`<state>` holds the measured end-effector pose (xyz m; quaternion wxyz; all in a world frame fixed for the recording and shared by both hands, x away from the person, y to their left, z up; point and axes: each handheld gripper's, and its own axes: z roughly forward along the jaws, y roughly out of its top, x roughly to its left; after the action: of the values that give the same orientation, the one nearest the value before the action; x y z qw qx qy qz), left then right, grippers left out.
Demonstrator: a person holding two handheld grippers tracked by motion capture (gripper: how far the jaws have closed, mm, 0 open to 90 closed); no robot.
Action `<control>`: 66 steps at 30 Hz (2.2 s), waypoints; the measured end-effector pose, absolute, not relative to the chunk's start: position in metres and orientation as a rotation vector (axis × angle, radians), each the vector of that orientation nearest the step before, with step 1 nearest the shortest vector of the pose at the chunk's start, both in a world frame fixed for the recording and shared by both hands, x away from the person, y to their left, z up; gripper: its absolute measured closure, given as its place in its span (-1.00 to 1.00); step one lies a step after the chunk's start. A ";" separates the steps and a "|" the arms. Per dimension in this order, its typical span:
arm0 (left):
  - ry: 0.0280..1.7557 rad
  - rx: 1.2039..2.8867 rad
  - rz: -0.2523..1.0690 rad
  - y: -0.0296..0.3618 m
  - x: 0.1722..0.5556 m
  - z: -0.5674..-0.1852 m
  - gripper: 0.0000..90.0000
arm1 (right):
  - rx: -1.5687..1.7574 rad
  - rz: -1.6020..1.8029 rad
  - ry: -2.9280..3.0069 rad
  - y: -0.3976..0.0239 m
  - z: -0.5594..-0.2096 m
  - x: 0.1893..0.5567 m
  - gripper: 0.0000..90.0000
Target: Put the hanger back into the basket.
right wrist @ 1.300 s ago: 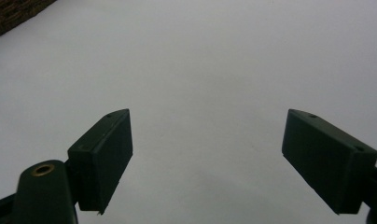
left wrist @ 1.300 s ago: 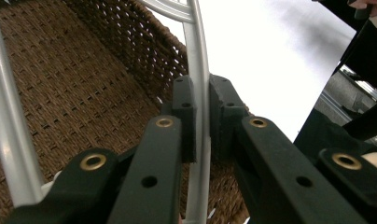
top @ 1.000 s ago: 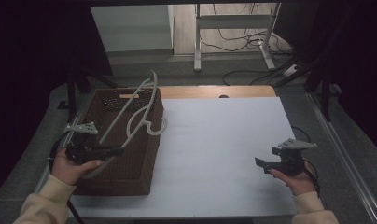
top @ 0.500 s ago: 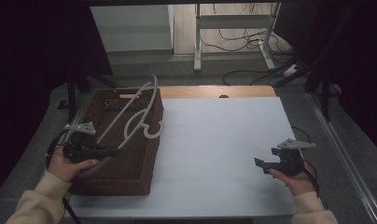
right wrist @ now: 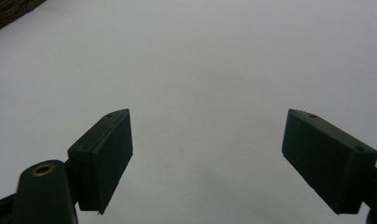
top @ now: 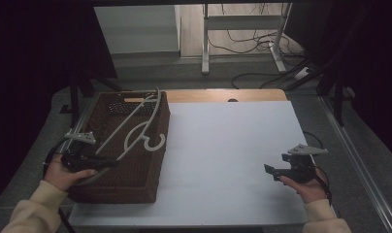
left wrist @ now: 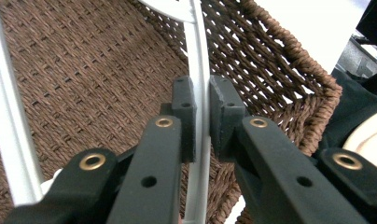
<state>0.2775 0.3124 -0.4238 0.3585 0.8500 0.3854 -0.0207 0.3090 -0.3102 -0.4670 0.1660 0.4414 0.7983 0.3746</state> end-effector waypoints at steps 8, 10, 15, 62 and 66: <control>0.987 2.213 -0.105 0.316 0.278 -0.429 0.80 | 1.258 1.066 2.271 -0.311 -0.467 0.309 -0.64; 0.993 2.224 -0.100 0.315 0.279 -0.431 0.80 | 1.257 1.067 2.271 -0.311 -0.467 0.309 -0.64; 1.026 2.226 -0.110 0.318 0.280 -0.435 0.75 | 1.256 1.067 2.272 -0.311 -0.467 0.309 -0.64; 0.997 2.058 0.261 0.214 0.260 -0.419 -0.49 | 1.092 1.182 2.326 -0.285 -0.448 0.295 -0.71; 1.021 2.034 0.278 0.214 0.256 -0.423 -0.49 | 1.089 1.176 2.323 -0.287 -0.451 0.296 -0.71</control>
<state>0.2559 0.2143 -0.4226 0.4118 0.8084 0.4058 0.1103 0.2965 -0.2874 -0.4509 0.1588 0.3810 0.8126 0.4115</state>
